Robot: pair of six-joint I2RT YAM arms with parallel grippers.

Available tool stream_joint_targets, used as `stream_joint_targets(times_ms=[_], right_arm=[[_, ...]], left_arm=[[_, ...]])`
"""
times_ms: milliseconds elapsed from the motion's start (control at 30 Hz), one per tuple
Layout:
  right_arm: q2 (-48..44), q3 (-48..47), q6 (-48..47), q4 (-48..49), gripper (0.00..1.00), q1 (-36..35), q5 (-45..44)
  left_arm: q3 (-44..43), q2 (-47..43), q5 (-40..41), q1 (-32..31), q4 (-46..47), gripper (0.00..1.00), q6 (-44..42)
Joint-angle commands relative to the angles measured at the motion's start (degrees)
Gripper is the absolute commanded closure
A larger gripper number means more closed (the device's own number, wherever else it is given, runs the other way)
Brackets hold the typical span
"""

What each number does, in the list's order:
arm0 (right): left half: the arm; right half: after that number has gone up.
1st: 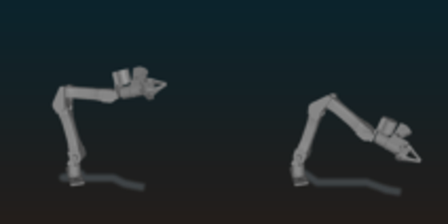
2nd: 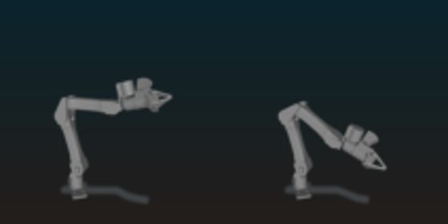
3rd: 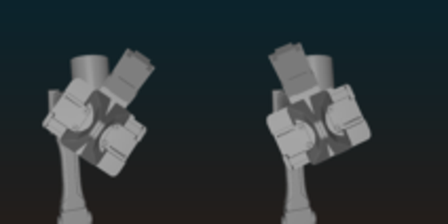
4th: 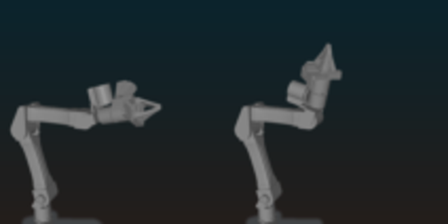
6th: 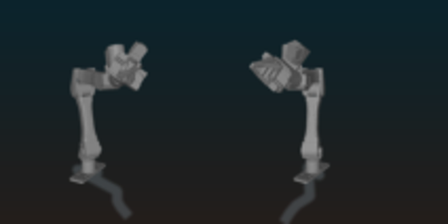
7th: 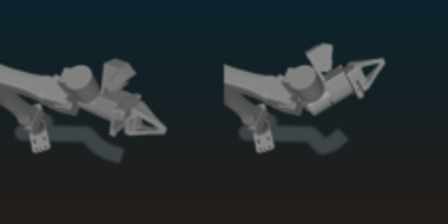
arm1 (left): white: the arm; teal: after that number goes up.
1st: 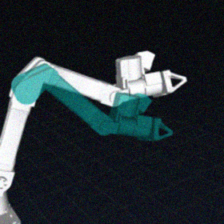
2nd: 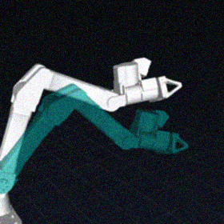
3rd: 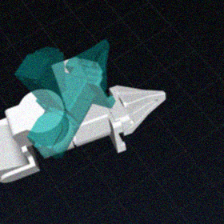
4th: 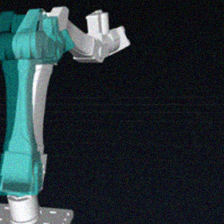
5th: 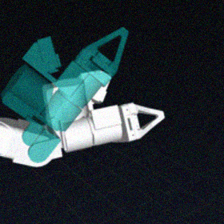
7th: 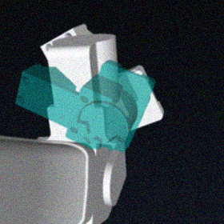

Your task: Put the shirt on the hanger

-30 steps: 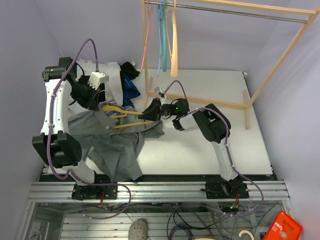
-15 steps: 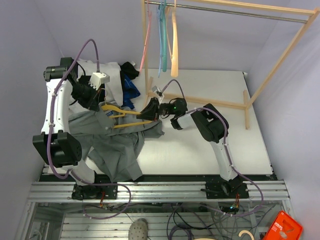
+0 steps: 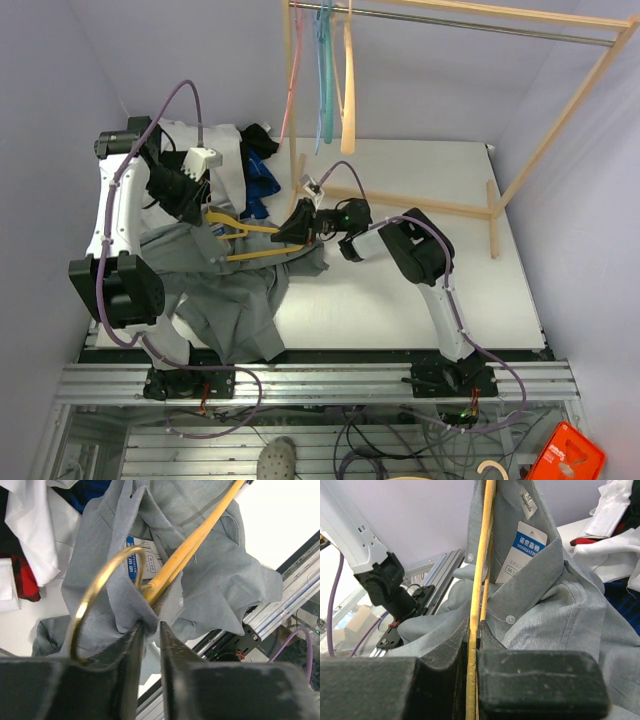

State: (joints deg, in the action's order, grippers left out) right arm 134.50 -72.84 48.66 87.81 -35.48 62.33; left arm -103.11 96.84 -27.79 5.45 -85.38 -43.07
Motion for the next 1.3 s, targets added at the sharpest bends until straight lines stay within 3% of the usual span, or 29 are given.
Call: stream_joint_targets(times_ms=[0,33,133,467,767,1100,1233,1267], right_arm=[[0.91,-2.30,2.12,15.85,1.00,-1.96,-0.18],[0.94,-2.37,2.48,16.29,1.00,-2.08,-0.25],[0.87,-2.19,2.41,16.45,1.00,-2.22,-0.49],[0.17,-1.08,1.46,16.01,1.00,-1.82,-0.84],[-0.47,-0.82,1.91,16.42,1.00,-0.94,-1.67],[-1.61,-1.35,2.45,16.01,1.00,-0.07,-3.15],[-2.29,-1.02,0.81,14.17,1.00,0.23,-3.42],[-2.36,-0.93,0.48,13.74,1.00,0.32,-3.56]], left_arm=[[1.62,-0.32,-2.18,-1.29,-0.40,0.63,-0.58],[1.67,-0.17,-2.18,-1.27,-0.40,0.55,-0.49],[1.83,0.52,-2.27,-1.29,-0.40,0.50,-0.52],[8.58,-0.36,1.86,-1.23,1.54,0.50,-4.49],[20.24,-12.13,2.41,-1.23,13.04,0.43,-9.63],[20.55,-8.32,-2.86,-1.16,5.21,0.44,-12.45],[19.97,-11.34,-3.89,-1.12,5.84,0.41,-13.03],[19.97,-12.26,-4.26,-1.10,6.14,0.36,-13.05]])
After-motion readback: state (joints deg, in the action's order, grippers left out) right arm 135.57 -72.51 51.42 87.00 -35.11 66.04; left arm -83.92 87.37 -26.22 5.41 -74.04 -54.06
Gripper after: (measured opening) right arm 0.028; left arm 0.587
